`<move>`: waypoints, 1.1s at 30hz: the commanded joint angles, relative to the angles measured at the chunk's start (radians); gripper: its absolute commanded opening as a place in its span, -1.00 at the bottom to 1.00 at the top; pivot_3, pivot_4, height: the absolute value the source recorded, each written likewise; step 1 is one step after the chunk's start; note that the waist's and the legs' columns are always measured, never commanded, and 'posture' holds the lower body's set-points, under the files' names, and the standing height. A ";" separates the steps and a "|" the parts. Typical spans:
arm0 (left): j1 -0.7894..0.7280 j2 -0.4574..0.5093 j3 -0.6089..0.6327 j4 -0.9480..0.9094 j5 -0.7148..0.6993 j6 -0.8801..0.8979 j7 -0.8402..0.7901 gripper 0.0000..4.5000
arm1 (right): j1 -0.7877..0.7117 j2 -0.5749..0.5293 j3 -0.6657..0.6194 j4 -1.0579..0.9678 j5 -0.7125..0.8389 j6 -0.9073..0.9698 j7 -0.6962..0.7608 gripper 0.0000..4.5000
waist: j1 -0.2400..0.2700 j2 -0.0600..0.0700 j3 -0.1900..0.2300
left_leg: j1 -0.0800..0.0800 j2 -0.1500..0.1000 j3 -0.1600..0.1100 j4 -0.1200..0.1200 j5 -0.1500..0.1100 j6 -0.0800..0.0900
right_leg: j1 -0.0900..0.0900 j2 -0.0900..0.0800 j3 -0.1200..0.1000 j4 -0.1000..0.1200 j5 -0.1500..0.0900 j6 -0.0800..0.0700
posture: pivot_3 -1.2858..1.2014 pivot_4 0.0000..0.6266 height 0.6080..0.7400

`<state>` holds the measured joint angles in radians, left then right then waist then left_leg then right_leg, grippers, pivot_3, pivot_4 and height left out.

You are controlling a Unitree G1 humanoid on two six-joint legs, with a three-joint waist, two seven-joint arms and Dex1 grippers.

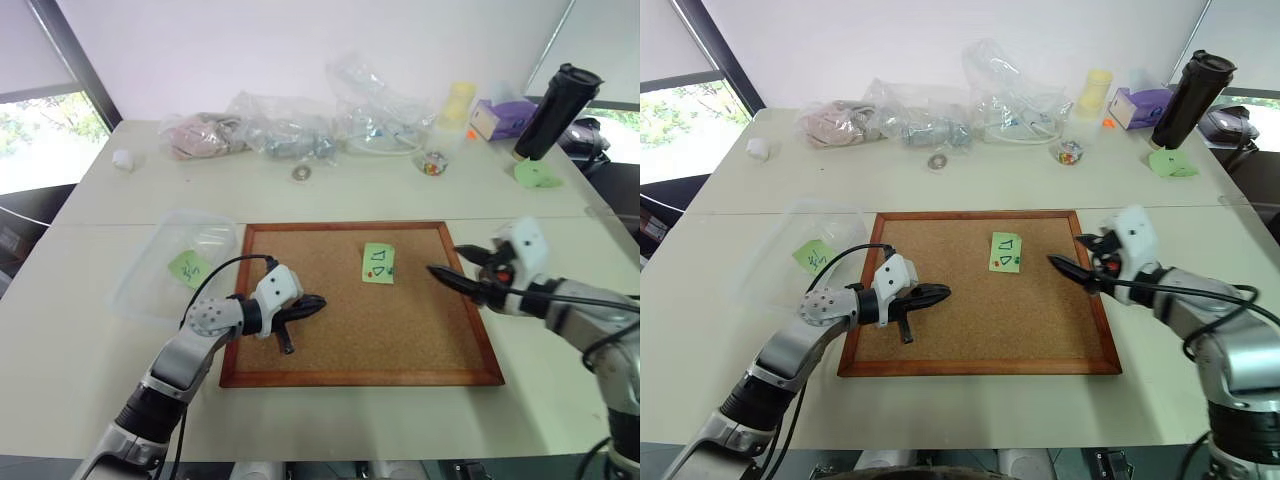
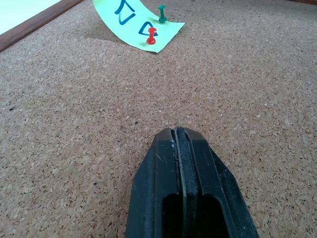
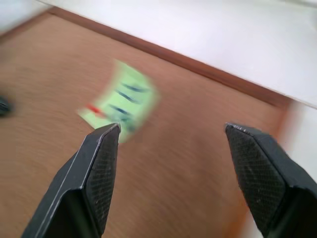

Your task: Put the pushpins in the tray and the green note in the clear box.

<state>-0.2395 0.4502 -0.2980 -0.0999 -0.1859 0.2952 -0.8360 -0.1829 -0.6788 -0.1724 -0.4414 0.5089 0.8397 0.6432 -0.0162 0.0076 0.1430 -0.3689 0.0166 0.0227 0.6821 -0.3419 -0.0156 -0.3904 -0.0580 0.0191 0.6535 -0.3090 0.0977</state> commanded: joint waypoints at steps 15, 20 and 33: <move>0.069 0.010 -0.026 0.008 0.022 0.053 0.017 -1.00 | -0.113 0.110 0.215 0.270 -0.178 -0.188 -0.015 0.17 | -0.001 -0.001 0.000 | -0.002 -0.001 0.000 0.001 0.000 0.000 | -0.001 -0.001 -0.001 0.000 0.000 0.000 | 0.03 -0.52 1.00; 0.071 0.010 -0.026 0.006 0.021 0.054 0.020 -1.00 | -0.114 0.118 0.215 0.269 -0.180 -0.192 -0.012 -0.99 | -0.002 -0.001 0.000 | -0.002 0.000 0.000 0.001 0.000 0.000 | -0.001 -0.001 -0.001 0.000 0.000 0.000 | 0.03 -0.52 1.00; 0.085 0.017 -0.025 -0.005 0.017 0.049 0.011 -1.00 | -0.107 0.092 0.114 0.215 -0.143 -0.142 -0.045 -0.99 | 0.000 -0.001 0.000 | -0.002 0.000 0.000 0.001 0.000 0.000 | -0.002 -0.002 -0.001 0.000 0.000 0.000 | 0.03 -0.52 1.00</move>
<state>-0.2012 0.4429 -0.2934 -0.1396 -0.1860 0.3001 -0.8026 -0.2822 -0.5677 0.0172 -0.1923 0.3621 0.7028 0.6217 -0.0159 0.0067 0.1428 -0.3713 0.0162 0.0226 0.6826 -0.3419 -0.0156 -0.3925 -0.0601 0.0182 0.6534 -0.3090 0.0977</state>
